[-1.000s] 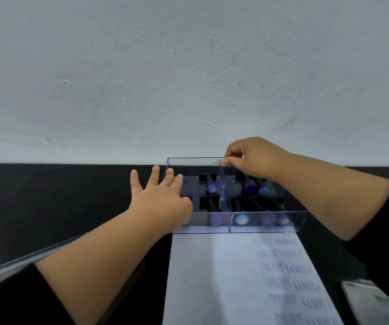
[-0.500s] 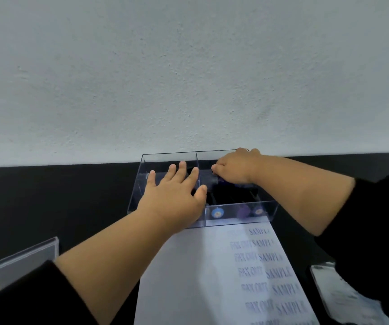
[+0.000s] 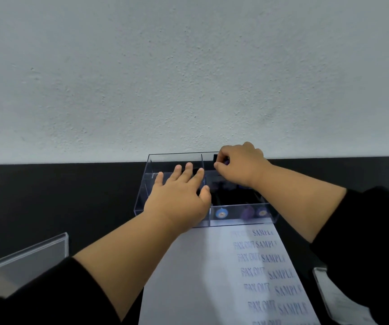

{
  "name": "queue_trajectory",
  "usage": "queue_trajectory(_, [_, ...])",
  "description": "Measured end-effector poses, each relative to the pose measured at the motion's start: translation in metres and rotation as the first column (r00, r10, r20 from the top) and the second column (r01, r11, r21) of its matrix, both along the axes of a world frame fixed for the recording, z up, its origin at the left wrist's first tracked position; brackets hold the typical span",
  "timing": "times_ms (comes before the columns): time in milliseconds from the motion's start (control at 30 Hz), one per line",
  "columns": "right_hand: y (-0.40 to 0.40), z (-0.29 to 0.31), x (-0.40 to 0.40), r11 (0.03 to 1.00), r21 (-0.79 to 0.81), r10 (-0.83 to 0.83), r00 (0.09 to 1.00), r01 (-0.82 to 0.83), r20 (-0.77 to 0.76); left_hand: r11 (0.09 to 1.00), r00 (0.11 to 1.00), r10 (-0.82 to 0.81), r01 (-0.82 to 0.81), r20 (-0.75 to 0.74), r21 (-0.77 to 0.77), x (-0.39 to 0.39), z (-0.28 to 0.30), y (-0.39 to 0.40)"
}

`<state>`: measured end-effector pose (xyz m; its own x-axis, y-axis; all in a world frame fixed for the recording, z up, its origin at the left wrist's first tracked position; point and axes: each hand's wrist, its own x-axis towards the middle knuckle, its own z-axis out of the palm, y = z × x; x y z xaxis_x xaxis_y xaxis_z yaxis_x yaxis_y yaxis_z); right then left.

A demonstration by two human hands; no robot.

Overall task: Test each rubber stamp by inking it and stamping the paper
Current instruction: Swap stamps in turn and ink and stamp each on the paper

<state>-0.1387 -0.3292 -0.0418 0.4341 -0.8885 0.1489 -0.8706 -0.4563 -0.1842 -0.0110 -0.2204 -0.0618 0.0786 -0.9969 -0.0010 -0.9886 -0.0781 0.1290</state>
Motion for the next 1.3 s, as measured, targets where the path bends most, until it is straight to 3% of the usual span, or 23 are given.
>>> queue_trajectory(233, [0.025, 0.015, -0.016, 1.0, -0.004, 0.026, 0.952, -0.026, 0.304, 0.993, 0.993, 0.068, -0.077, 0.095, 0.093, -0.007, 0.011, 0.007])
queue_trajectory(367, [0.057, 0.029, -0.037, 0.997, 0.06, 0.027, 0.956, -0.047, 0.293, 0.984, 0.991, 0.101, -0.113, 0.089, 0.137, -0.02, 0.015, 0.03])
queue_trajectory(600, [0.128, 0.043, -0.087, 0.99, 0.139, -0.055, 0.952, 0.013, 0.302, 0.989, 0.985, 0.142, -0.144, 0.096, 0.016, -0.036, 0.001, 0.098])
queue_trajectory(900, [0.212, 0.042, -0.142, 0.947, 0.258, -0.279, 0.885, 0.19, 0.372, 0.96, 0.984, 0.171, -0.156, -0.043, 0.232, -0.052, -0.027, 0.158])
queue_trajectory(1100, [0.241, 0.033, -0.16, 0.932, 0.203, -0.36, 0.844, 0.302, 0.398, 0.974, 0.987, 0.151, -0.139, -0.057, 0.178, -0.052, -0.033, 0.167])
queue_trajectory(1300, [0.263, 0.014, -0.163, 0.915, 0.152, -0.402, 0.881, 0.375, 0.25, 0.979, 0.989, 0.136, -0.126, -0.054, 0.158, -0.052, -0.038, 0.169])
